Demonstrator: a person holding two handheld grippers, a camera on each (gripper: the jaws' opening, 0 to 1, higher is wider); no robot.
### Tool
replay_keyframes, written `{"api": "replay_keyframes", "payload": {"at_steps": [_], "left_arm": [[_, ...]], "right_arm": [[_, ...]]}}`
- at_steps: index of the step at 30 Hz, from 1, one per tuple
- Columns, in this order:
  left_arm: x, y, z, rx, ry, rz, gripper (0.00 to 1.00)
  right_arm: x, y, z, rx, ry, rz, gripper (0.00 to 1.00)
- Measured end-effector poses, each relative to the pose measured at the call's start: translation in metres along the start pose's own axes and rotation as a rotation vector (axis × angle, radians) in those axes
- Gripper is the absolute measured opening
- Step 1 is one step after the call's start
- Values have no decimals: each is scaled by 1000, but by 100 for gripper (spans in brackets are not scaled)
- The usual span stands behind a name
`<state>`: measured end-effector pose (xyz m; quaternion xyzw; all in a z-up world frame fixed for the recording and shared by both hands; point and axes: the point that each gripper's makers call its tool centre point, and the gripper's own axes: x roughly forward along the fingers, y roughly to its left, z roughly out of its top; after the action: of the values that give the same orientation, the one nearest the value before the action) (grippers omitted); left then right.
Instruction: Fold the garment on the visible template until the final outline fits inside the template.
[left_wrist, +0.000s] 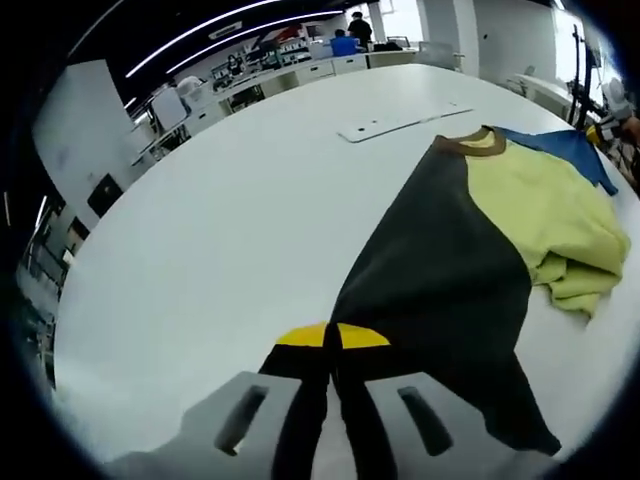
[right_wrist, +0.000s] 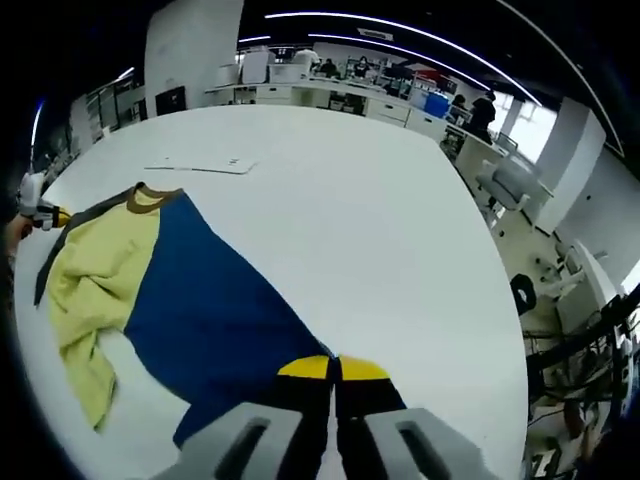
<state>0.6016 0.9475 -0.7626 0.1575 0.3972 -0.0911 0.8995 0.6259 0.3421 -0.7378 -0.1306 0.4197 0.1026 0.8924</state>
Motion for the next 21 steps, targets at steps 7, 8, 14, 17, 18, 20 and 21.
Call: {"api": "replay_keyframes", "payload": {"at_steps": [7,8,14,17,18,20,21], "left_arm": [[0,5,2,-43,-5,7,0],[-1,4,2,-44,-9,7,0],[-10,-1,-1,-47,-22,-8,6],[-20,-8,2,-67,-58,-25,20],[-23,-10,5,-78,-74,-33,25],[-30,-15,9,-86,-104,-48,33],[-32,-18,10,-81,-117,-58,39]], "right_arm": [[6,-4,2,2,-1,-20,0],[6,-4,2,5,0,-18,0],[2,0,4,102,-37,-6,22],[-6,5,7,120,-55,17,32],[-8,6,7,121,-59,19,38],[-12,12,10,140,-90,30,45],[-14,16,10,144,-92,38,49]]}}
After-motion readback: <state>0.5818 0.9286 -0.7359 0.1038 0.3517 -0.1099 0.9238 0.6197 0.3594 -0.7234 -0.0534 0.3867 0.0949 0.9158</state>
